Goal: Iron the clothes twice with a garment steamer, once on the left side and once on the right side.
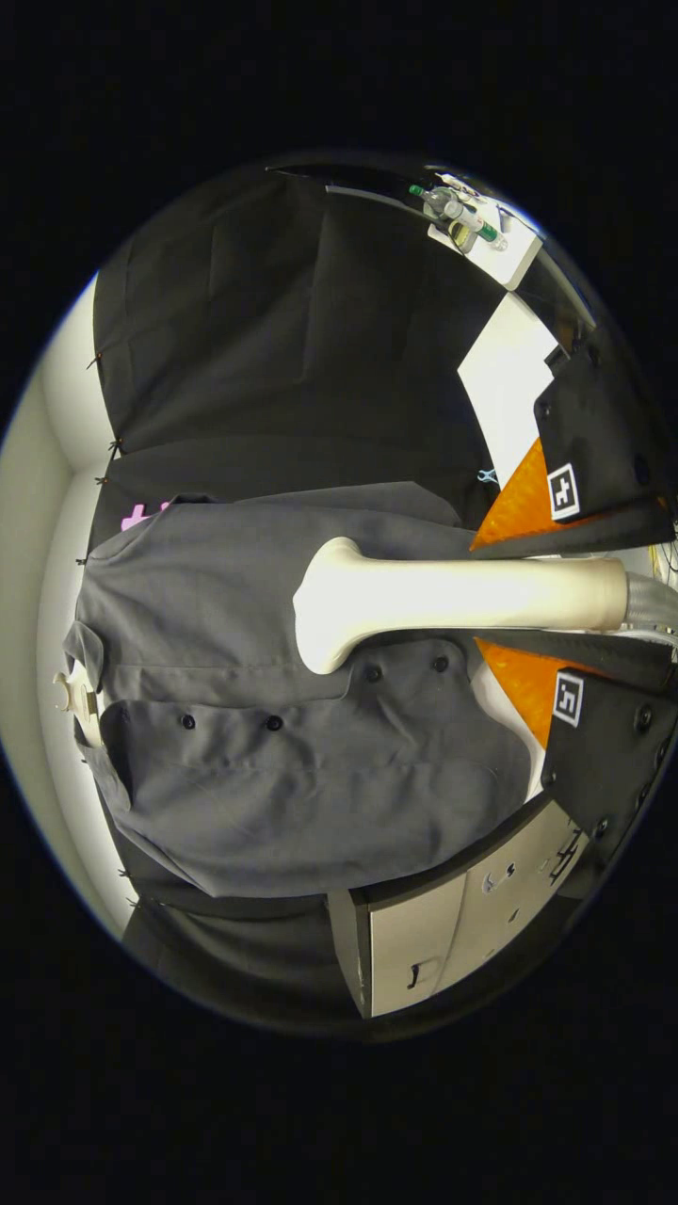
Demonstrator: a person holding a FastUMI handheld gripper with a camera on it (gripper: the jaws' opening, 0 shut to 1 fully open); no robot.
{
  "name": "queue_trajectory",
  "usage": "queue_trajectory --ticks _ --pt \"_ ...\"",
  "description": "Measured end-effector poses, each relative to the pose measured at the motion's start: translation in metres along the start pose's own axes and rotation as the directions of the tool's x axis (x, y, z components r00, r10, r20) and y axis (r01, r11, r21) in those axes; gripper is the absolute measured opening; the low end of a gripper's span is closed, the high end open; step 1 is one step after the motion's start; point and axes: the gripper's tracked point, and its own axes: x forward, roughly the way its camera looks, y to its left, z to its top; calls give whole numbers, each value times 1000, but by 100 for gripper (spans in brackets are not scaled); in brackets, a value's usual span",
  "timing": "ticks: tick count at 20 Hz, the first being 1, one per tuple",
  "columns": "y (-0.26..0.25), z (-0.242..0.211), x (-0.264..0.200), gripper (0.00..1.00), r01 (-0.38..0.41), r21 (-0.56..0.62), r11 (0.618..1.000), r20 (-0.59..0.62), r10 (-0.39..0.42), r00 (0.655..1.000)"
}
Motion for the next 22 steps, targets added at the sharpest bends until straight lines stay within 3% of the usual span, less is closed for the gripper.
queue_trajectory --ticks 8,15,22 --pt "8 26 -32 45 18 0 1000 64 -18 998" --pt "39 93 -98 44 1 -17 1000 211 2 978" --pt "68 130 -150 45 -43 -17 999 303 46 952"
